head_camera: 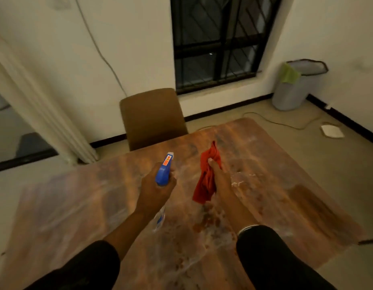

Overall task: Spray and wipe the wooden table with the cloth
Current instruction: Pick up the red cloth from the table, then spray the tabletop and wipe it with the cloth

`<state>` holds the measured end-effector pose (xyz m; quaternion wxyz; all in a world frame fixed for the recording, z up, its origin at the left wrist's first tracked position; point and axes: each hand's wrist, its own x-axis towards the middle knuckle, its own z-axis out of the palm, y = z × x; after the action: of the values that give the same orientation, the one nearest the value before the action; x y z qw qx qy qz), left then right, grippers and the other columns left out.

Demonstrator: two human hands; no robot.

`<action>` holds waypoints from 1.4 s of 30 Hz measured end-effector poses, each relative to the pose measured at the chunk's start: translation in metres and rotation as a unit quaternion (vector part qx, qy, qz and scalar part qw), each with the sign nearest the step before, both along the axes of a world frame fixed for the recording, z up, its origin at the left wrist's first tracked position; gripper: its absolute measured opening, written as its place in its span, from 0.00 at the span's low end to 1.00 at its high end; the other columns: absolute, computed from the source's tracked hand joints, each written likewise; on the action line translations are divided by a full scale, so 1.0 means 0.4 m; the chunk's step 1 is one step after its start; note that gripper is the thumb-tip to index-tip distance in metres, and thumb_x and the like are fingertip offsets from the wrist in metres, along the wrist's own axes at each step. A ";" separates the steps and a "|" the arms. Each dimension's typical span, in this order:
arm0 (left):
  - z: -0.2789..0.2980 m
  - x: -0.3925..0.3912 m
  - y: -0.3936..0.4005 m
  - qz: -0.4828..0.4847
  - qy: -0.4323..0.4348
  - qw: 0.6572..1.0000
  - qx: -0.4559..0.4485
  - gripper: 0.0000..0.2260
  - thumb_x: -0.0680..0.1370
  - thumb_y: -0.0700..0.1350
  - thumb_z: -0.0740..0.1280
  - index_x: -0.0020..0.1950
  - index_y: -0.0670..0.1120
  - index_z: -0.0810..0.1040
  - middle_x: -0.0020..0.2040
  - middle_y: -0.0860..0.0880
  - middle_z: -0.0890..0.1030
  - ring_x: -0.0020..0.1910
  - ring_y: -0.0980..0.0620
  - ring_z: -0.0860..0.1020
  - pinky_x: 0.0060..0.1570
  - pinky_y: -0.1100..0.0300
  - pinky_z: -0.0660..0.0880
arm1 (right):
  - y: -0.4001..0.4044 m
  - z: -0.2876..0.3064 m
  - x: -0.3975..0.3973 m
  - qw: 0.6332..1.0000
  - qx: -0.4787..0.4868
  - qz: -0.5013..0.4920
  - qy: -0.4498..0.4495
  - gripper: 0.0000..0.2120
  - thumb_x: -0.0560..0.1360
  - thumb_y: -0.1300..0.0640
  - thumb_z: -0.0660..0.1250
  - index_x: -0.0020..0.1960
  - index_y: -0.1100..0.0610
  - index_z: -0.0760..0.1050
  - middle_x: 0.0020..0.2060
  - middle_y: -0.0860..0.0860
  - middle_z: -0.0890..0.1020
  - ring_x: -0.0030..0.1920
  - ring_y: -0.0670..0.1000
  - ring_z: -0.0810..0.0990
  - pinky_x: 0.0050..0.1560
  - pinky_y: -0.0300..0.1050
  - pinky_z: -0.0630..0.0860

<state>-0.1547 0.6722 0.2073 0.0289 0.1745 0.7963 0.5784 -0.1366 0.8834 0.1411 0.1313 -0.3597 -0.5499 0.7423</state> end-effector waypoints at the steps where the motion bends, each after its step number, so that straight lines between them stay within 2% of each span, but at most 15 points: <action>1: 0.005 -0.012 -0.065 0.017 0.002 1.000 -0.005 0.08 0.75 0.43 0.70 0.53 0.48 0.77 0.44 0.48 0.81 0.40 0.51 0.81 0.42 0.63 0.79 | -0.063 0.013 -0.028 1.000 0.001 0.022 0.008 0.28 0.76 0.46 0.76 0.73 0.53 0.76 0.62 0.54 0.84 0.60 0.55 0.84 0.64 0.53 0.80; 3: 0.007 -0.027 -0.189 0.057 -0.003 0.998 -0.015 0.08 0.75 0.43 0.70 0.53 0.49 0.77 0.43 0.49 0.81 0.41 0.53 0.81 0.42 0.65 0.78 | -0.178 0.036 -0.074 0.997 0.009 0.066 0.031 0.33 0.72 0.41 0.79 0.73 0.50 0.76 0.60 0.51 0.85 0.59 0.53 0.84 0.60 0.50 0.82; 7: -0.017 -0.028 -0.459 0.118 -0.018 0.993 -0.019 0.06 0.75 0.41 0.71 0.49 0.50 0.77 0.39 0.50 0.80 0.37 0.51 0.79 0.38 0.64 0.77 | -0.414 0.065 -0.154 0.991 0.002 0.123 0.049 0.29 0.72 0.48 0.81 0.71 0.50 0.77 0.57 0.51 0.86 0.53 0.50 0.87 0.43 0.38 0.83; 12: -0.066 -0.021 -0.761 0.181 -0.022 0.982 -0.050 0.07 0.74 0.42 0.71 0.48 0.54 0.77 0.38 0.52 0.80 0.34 0.52 0.78 0.36 0.62 0.76 | -0.686 0.048 -0.230 0.976 0.094 0.195 0.025 0.28 0.77 0.51 0.75 0.75 0.50 0.72 0.59 0.51 0.83 0.55 0.51 0.84 0.47 0.42 0.82; 15: -0.090 -0.024 -0.907 0.197 -0.011 0.977 -0.080 0.07 0.75 0.44 0.72 0.49 0.54 0.76 0.37 0.51 0.80 0.34 0.52 0.78 0.34 0.67 0.75 | -0.821 0.026 -0.251 0.963 0.151 0.224 0.014 0.28 0.80 0.51 0.72 0.77 0.49 0.70 0.62 0.49 0.81 0.59 0.52 0.82 0.57 0.47 0.81; 19: -0.107 -0.037 -1.050 0.201 -0.001 0.972 -0.119 0.06 0.75 0.45 0.71 0.50 0.52 0.76 0.37 0.51 0.80 0.36 0.53 0.79 0.37 0.68 0.76 | -0.945 0.009 -0.261 0.948 0.211 0.236 0.000 0.24 0.82 0.53 0.69 0.77 0.50 0.70 0.60 0.47 0.80 0.61 0.54 0.82 0.61 0.48 0.78; 21: -0.118 -0.044 -1.109 0.212 -0.017 0.966 -0.147 0.06 0.75 0.47 0.71 0.49 0.51 0.76 0.37 0.51 0.80 0.35 0.53 0.79 0.37 0.68 0.76 | -0.988 0.004 -0.268 0.945 0.234 0.231 -0.009 0.24 0.83 0.54 0.68 0.77 0.50 0.69 0.62 0.49 0.81 0.63 0.55 0.81 0.61 0.45 0.75; 24: -0.132 -0.051 -1.177 0.218 -0.062 0.961 -0.160 0.05 0.75 0.45 0.71 0.47 0.49 0.76 0.36 0.49 0.81 0.35 0.51 0.79 0.39 0.61 0.76 | -1.023 -0.005 -0.282 0.938 0.265 0.221 -0.021 0.25 0.83 0.54 0.68 0.79 0.51 0.68 0.68 0.52 0.80 0.66 0.57 0.80 0.65 0.47 0.75; 26: -0.143 -0.053 -1.209 0.208 -0.082 0.959 -0.172 0.04 0.75 0.43 0.71 0.46 0.47 0.76 0.36 0.48 0.80 0.35 0.49 0.79 0.39 0.53 0.78 | -1.037 -0.020 -0.294 0.935 0.282 0.212 -0.030 0.25 0.83 0.53 0.68 0.79 0.52 0.68 0.68 0.53 0.80 0.66 0.58 0.81 0.68 0.52 0.76; 28: -0.153 -0.056 -1.226 0.195 -0.094 0.960 -0.180 0.04 0.75 0.42 0.70 0.44 0.48 0.75 0.34 0.48 0.79 0.33 0.48 0.78 0.40 0.49 0.79 | -1.049 -0.040 -0.305 0.931 0.299 0.207 -0.040 0.25 0.83 0.52 0.68 0.79 0.52 0.68 0.68 0.54 0.80 0.65 0.59 0.81 0.67 0.52 0.76; 30: -0.169 -0.064 -1.241 0.180 -0.093 0.961 -0.186 0.08 0.75 0.41 0.70 0.41 0.51 0.73 0.30 0.51 0.75 0.30 0.52 0.76 0.35 0.52 0.78 | -1.064 -0.067 -0.312 0.924 0.315 0.209 -0.054 0.26 0.83 0.51 0.67 0.80 0.51 0.67 0.68 0.53 0.80 0.66 0.59 0.81 0.68 0.53 0.76; 32: -0.187 -0.075 -1.253 0.174 -0.084 0.960 -0.201 0.12 0.75 0.42 0.71 0.38 0.54 0.70 0.27 0.53 0.73 0.27 0.57 0.73 0.34 0.60 0.72 | -1.078 -0.096 -0.318 0.920 0.324 0.214 -0.056 0.26 0.83 0.53 0.67 0.80 0.51 0.67 0.68 0.53 0.80 0.66 0.59 0.81 0.69 0.57 0.77; 35: -0.225 -0.090 -1.279 0.161 -0.082 0.963 -0.201 0.10 0.74 0.47 0.71 0.40 0.56 0.70 0.28 0.54 0.74 0.28 0.58 0.76 0.34 0.65 0.71 | -1.104 -0.138 -0.322 0.913 0.337 0.219 -0.061 0.28 0.82 0.54 0.68 0.80 0.52 0.66 0.68 0.54 0.80 0.67 0.59 0.80 0.70 0.59 0.77; 39: -0.270 -0.114 -1.318 0.124 -0.064 0.971 -0.197 0.06 0.72 0.58 0.67 0.41 0.61 0.70 0.29 0.56 0.75 0.33 0.62 0.77 0.35 0.69 0.69 | -1.138 -0.183 -0.333 0.903 0.353 0.231 -0.078 0.30 0.82 0.52 0.69 0.81 0.52 0.65 0.69 0.56 0.79 0.67 0.59 0.79 0.69 0.60 0.77; 42: -0.288 -0.131 -1.335 0.103 -0.074 0.970 -0.206 0.07 0.73 0.57 0.69 0.40 0.63 0.70 0.29 0.57 0.76 0.34 0.64 0.77 0.36 0.68 0.68 | -1.154 -0.207 -0.343 0.888 0.384 0.237 -0.090 0.32 0.82 0.50 0.68 0.83 0.52 0.62 0.73 0.57 0.74 0.71 0.60 0.76 0.73 0.58 0.73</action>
<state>-0.2069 0.1380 0.0921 0.0628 0.0384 0.9079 0.4127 -0.2739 0.4217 0.0582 0.0299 -0.2055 -0.8703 0.4465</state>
